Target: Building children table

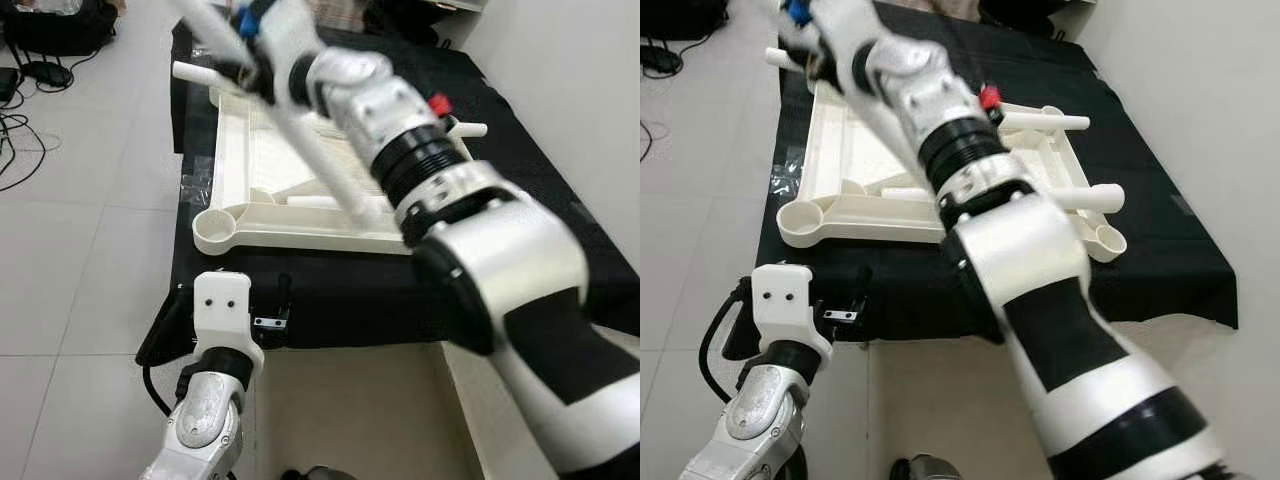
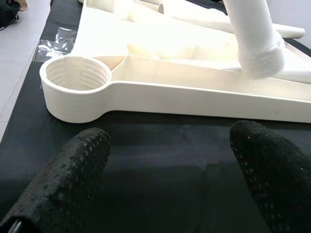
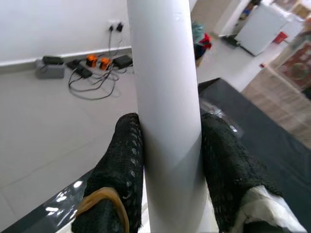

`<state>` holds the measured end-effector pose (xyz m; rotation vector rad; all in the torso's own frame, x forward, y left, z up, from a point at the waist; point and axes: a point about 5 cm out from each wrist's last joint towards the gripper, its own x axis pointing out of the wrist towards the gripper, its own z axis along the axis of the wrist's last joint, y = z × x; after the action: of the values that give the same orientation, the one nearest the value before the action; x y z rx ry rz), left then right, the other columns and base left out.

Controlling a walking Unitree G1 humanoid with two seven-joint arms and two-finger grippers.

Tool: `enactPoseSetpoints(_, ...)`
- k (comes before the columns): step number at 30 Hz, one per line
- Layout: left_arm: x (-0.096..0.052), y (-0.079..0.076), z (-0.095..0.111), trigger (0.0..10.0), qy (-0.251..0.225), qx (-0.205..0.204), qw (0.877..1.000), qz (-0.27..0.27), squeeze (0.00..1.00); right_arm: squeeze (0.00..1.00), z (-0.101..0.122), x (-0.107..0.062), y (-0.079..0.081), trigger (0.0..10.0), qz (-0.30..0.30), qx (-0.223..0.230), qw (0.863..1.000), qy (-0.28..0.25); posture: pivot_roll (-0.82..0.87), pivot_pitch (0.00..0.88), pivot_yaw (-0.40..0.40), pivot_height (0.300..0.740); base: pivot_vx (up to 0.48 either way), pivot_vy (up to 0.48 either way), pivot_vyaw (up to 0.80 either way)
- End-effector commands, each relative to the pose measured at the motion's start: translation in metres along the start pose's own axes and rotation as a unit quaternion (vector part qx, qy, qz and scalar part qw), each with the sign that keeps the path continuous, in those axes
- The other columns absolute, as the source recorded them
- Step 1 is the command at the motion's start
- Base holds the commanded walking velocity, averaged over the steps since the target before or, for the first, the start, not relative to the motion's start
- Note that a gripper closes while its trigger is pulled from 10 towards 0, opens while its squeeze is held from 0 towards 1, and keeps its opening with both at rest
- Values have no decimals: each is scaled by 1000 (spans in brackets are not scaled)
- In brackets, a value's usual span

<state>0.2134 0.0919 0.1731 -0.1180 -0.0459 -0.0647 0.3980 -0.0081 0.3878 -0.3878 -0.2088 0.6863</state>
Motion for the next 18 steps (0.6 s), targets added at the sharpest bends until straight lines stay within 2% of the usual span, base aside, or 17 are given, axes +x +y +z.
enactPoseSetpoints(1,2,-10,-2,10000,7,-29,1000,-8,0,0,15,-5,-12,0,-20,8,999,-28,-61,83,-217,740,0,0,0)
enactPoseSetpoints(2,6,-5,0,10000,3,-26,1000,-1,0,0,32,-16,-32,0,-49,40,996,-64,-51,70,-199,740,0,0,0)
enactPoseSetpoints(3,6,-5,0,10000,3,-26,1000,-1,0,0,32,-16,-32,0,-49,40,996,-64,-51,70,-199,740,0,0,0)
enactPoseSetpoints(5,10,0,2,10000,1,-16,1000,3,0,0,44,-26,-49,0,-75,81,989,-99,-45,63,-193,740,0,0,0)
enactPoseSetpoints(6,10,0,2,10000,1,-16,1000,3,0,0,44,-26,-49,0,-75,81,989,-99,-45,63,-193,740,0,0,0)
enactPoseSetpoints(7,11,1,3,10000,-1,-11,1000,3,0,0,47,-30,-54,0,-85,98,986,-110,-45,63,-193,740,0,0,0)
enactPoseSetpoints(8,14,4,6,10000,-8,8,1000,4,0,0,48,-34,-61,0,-91,136,978,-127,-33,54,-179,740,0,0,0)
enactPoseSetpoints(9,14,4,6,10000,-8,8,1000,4,0,0,48,-34,-61,0,-91,136,978,-127,-33,54,-179,740,0,0,0)
enactPoseSetpoints(11,20,9,12,10000,-24,28,999,2,0,0,45,-38,-68,0,-99,188,967,-144,-26,48,-166,740,0,0,0)
enactPoseSetpoints(14,24,12,19,10000,-40,44,998,1,0,0,40,-41,-71,0,-99,211,960,-155,-21,45,-160,740,0,0,0)
enactPoseSetpoints(16,35,18,40,10000,-83,82,993,-5,0,0,23,-43,-73,0,-96,232,951,-181,-7,32,-138,740,0,0,0)
enactPoseSetpoints(17,35,18,40,10000,-83,82,993,-5,0,0,23,-43,-73,0,-96,232,951,-181,-7,32,-138,740,0,0,0)
enactPoseSetpoints(18,41,20,51,10000,-100,106,989,-9,0,0,13,-45,-73,0,-96,241,946,-193,-4,28,-132,740,0,0,0)
